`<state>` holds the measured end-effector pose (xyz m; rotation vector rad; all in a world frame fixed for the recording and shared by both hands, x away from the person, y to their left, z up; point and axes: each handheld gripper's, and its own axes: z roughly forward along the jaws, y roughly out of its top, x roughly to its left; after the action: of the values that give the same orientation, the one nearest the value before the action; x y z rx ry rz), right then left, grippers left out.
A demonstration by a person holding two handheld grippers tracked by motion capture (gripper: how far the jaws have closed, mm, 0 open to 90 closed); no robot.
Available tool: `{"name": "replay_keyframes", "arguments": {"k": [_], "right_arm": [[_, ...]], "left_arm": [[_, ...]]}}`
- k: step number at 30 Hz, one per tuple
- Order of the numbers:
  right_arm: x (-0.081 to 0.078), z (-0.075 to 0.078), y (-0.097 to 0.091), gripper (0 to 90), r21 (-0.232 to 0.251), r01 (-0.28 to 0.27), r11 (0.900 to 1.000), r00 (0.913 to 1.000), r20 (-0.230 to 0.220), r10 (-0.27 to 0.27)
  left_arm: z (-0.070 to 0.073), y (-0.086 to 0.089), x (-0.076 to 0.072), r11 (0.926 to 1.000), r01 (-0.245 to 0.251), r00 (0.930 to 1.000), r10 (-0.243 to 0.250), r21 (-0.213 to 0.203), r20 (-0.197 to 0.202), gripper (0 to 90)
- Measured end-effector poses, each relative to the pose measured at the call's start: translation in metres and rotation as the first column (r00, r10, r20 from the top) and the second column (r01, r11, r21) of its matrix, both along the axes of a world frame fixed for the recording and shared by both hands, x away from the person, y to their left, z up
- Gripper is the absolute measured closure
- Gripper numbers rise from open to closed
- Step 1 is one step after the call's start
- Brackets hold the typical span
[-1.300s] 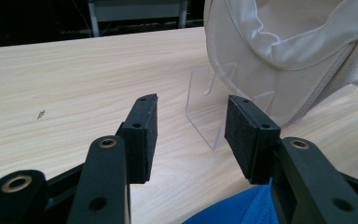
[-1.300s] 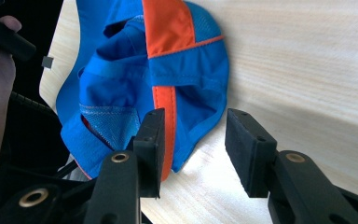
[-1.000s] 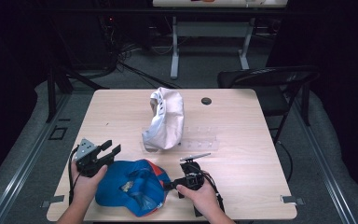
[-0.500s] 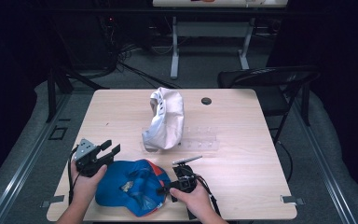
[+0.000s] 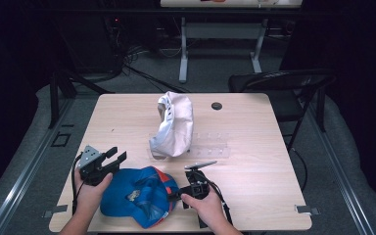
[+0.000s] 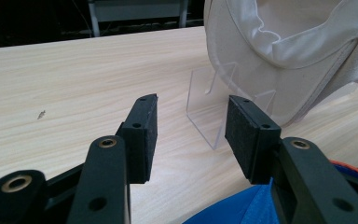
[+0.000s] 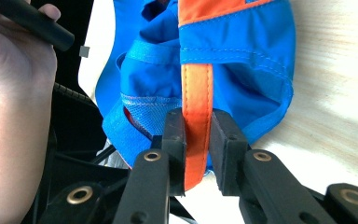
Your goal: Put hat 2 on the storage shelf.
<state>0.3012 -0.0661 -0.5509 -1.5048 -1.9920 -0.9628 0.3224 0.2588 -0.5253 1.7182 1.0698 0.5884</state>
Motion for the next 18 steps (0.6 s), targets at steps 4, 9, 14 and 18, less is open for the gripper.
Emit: {"name": "replay_keyframes", "arguments": {"k": [4, 9, 14, 18], "right_arm": [[0.000, 0.003, -0.004, 77.5, 0.012, 0.041, 0.9991, 0.9991, 0.007, -0.041], [0.003, 0.008, -0.016, 77.5, 0.012, 0.038, 0.9992, 0.9993, 0.002, -0.039], [0.005, 0.011, -0.031, 77.5, 0.012, 0.080, 0.9968, 0.9968, -0.009, -0.080], [0.006, 0.013, -0.047, 77.5, 0.013, 0.115, 0.9933, 0.9932, -0.019, -0.115]], "left_arm": [[0.000, 0.000, 0.000, 1.0000, 0.000, 1.0000, 0.000, -0.001, 0.001, 54.3], [0.000, 0.000, 0.000, 1.0000, 0.001, 1.0000, -0.001, -0.001, 0.001, 54.3], [0.000, 0.000, 0.000, 1.0000, 0.001, 1.0000, -0.001, 0.000, 0.000, 54.4], [0.000, 0.000, 0.000, 1.0000, 0.001, 1.0000, -0.001, 0.000, -0.001, 54.4]]}}
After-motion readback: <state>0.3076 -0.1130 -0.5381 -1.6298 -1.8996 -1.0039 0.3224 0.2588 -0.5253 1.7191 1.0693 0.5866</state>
